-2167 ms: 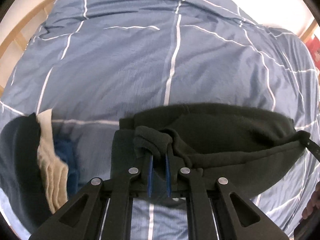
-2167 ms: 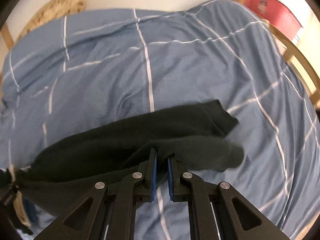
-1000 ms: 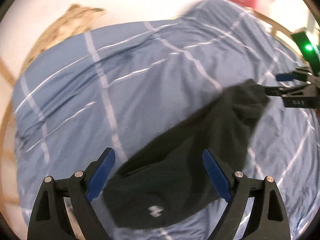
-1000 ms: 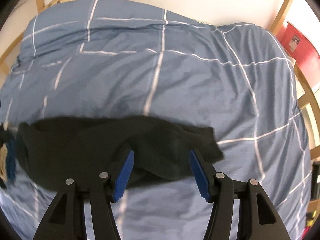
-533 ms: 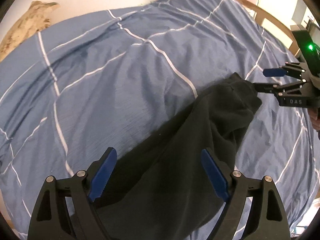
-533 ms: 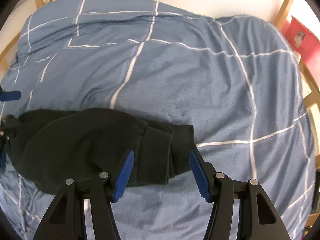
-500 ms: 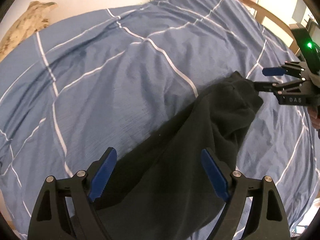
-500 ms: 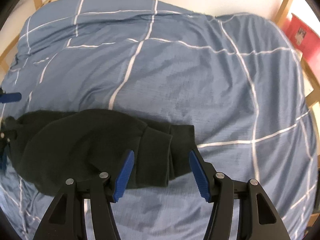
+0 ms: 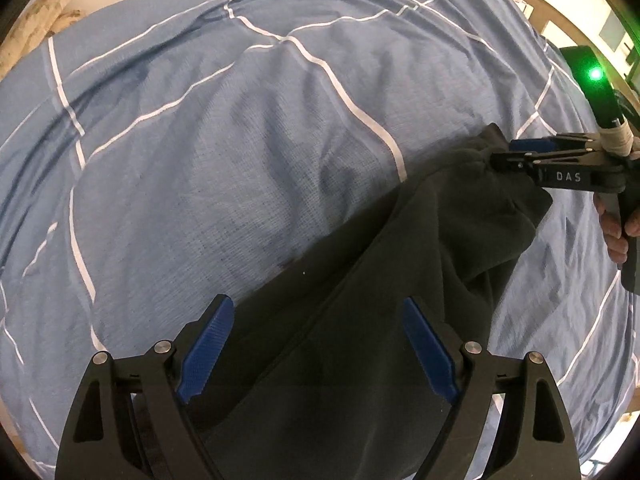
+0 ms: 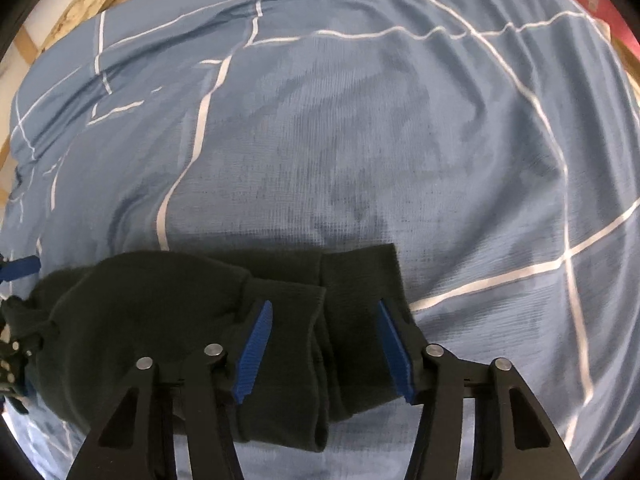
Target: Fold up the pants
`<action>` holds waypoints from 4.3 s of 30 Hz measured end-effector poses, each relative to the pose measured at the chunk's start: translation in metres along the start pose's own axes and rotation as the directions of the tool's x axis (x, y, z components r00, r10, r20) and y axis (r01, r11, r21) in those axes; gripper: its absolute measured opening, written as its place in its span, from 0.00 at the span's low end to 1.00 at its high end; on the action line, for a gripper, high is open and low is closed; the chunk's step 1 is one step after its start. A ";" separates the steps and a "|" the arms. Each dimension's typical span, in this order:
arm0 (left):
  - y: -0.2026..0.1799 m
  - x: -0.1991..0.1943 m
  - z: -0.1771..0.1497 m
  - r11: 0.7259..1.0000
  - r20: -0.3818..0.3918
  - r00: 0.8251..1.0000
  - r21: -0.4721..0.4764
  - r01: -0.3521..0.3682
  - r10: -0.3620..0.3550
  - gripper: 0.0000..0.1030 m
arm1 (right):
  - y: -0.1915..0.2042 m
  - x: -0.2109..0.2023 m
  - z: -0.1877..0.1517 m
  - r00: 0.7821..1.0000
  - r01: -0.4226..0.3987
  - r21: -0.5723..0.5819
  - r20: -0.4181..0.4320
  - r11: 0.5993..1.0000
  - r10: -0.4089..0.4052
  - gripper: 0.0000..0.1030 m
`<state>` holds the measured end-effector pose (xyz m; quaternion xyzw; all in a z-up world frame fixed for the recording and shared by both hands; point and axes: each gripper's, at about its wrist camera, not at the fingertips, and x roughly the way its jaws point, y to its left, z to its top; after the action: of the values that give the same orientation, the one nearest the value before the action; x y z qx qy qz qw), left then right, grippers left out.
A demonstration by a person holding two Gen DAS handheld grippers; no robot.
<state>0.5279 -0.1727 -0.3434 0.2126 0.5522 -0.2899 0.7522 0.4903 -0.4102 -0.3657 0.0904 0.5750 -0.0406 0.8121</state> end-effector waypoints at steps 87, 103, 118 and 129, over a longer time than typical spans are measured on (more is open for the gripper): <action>0.015 0.036 0.027 0.998 -0.204 0.978 0.065 -0.022 0.035 0.15 | -0.010 0.016 0.045 0.961 0.217 -0.272 -0.112 0.938 -0.255 0.07; 0.000 -0.086 -0.027 0.983 0.134 0.974 -0.028 -0.182 0.184 0.61 | 0.017 -0.087 -0.015 0.963 0.234 -0.127 0.169 0.964 -0.212 0.43; 0.107 -0.133 -0.156 0.980 0.019 0.983 -0.089 -0.178 0.181 0.62 | 0.191 -0.096 -0.109 0.994 -0.040 -0.200 0.094 0.979 0.060 0.43; 0.185 -0.067 -0.118 0.992 -0.070 0.996 -0.115 0.046 -0.055 0.61 | 0.239 -0.068 -0.074 0.993 -0.021 -0.111 0.117 0.994 0.034 0.43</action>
<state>0.5537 0.0529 -0.3149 0.1659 0.6001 -0.2690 0.7349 0.4400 -0.1642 -0.3019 0.0510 0.5258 -0.0031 0.8491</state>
